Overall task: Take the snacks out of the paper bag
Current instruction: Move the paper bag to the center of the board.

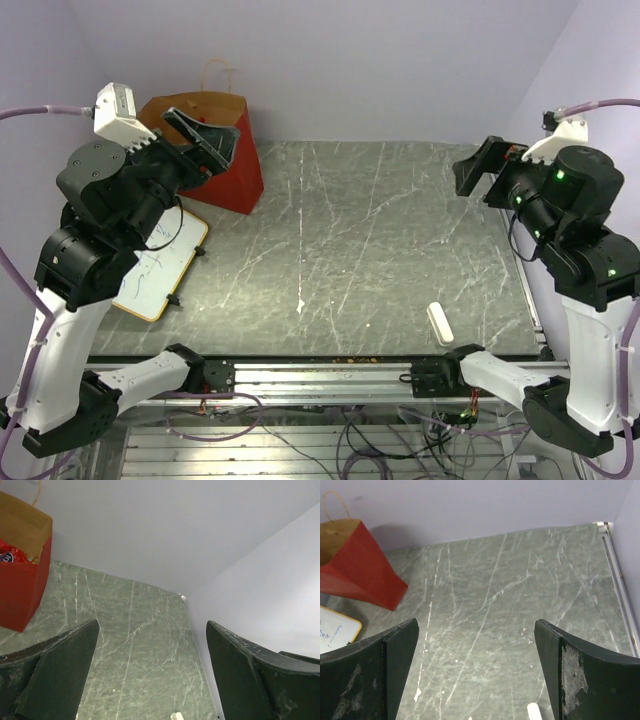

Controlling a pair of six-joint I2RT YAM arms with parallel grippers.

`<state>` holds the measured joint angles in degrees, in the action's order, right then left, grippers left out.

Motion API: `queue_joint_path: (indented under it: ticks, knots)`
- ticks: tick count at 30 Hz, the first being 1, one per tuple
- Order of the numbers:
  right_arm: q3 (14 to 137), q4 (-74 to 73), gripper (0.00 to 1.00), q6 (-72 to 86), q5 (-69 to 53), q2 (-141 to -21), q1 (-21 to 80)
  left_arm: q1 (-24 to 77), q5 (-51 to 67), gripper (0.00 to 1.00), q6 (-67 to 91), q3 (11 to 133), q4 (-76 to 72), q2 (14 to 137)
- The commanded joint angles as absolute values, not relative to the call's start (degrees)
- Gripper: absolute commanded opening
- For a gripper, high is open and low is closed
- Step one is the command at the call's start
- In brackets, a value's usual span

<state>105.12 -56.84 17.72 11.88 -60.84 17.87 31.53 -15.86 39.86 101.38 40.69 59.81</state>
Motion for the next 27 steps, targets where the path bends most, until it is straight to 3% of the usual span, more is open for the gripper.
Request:
queue_joint_path:
  ticks: [1, 12, 27]
  knots:
    - [102.1, -56.0, 1.00, 20.5, 13.8, -61.1, 18.3, 30.7, -16.7, 0.99, 38.9, 101.5, 42.0, 60.6]
    - [91.7, -49.5, 1.00, 22.0, 15.5, -67.0, 19.3, 27.5, -18.8, 0.99, 37.6, 101.7, 43.1, 66.6]
    - [85.7, -33.3, 1.00, 13.1, 13.2, -77.2, 22.7, 9.0, -19.3, 0.96, 44.4, 109.1, 48.6, 83.6]
